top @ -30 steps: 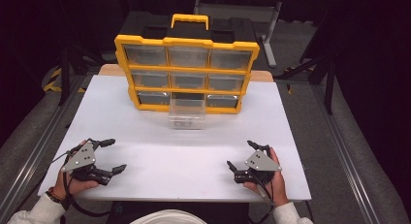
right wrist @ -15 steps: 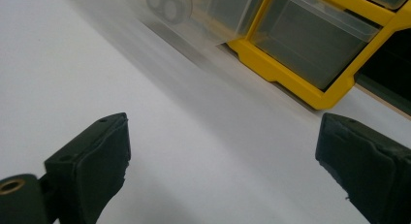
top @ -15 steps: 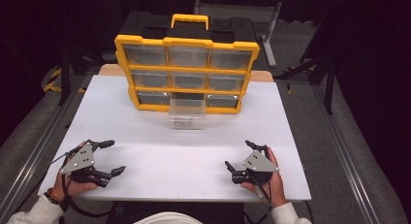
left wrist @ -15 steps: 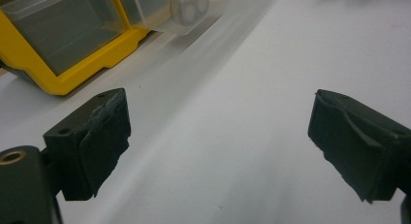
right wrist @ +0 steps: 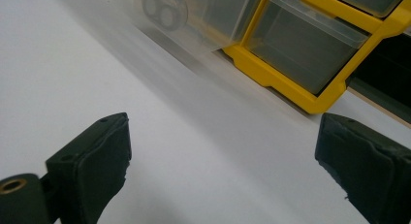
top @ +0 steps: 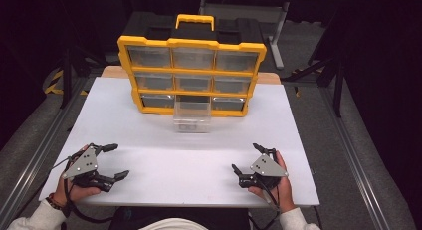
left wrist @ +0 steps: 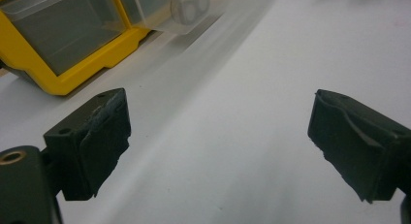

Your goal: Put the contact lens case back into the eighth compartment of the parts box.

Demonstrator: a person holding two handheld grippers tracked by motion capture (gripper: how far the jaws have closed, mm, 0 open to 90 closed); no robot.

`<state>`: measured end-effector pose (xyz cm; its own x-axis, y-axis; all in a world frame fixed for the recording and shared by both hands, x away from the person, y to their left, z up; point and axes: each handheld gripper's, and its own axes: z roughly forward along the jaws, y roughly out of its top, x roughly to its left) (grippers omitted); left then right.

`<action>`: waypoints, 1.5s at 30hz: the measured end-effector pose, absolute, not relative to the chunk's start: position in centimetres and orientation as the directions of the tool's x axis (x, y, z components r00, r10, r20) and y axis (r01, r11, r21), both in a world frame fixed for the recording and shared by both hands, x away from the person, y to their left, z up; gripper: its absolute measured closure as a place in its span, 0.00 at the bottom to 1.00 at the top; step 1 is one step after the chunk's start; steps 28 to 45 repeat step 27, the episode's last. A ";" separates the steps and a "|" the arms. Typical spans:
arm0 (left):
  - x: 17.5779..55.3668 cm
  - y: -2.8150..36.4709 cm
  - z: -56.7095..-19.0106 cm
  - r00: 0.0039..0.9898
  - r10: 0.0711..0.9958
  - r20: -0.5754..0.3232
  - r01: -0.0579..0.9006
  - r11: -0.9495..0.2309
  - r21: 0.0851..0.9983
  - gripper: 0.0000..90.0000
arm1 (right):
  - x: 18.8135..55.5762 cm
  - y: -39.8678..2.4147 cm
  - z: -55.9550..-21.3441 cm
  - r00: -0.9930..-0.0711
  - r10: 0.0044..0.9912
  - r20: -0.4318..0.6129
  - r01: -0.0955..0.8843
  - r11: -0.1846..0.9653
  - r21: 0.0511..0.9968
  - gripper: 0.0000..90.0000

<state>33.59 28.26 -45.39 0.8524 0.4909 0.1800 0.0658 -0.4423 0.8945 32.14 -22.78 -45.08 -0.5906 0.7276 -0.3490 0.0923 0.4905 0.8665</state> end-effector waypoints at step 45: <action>33.9 28.3 -45.5 0.845 0.504 0.178 0.080 -0.450 0.889 0.10 | 32.2 -23.4 -44.6 -0.550 0.761 -0.343 0.073 0.453 0.889 0.10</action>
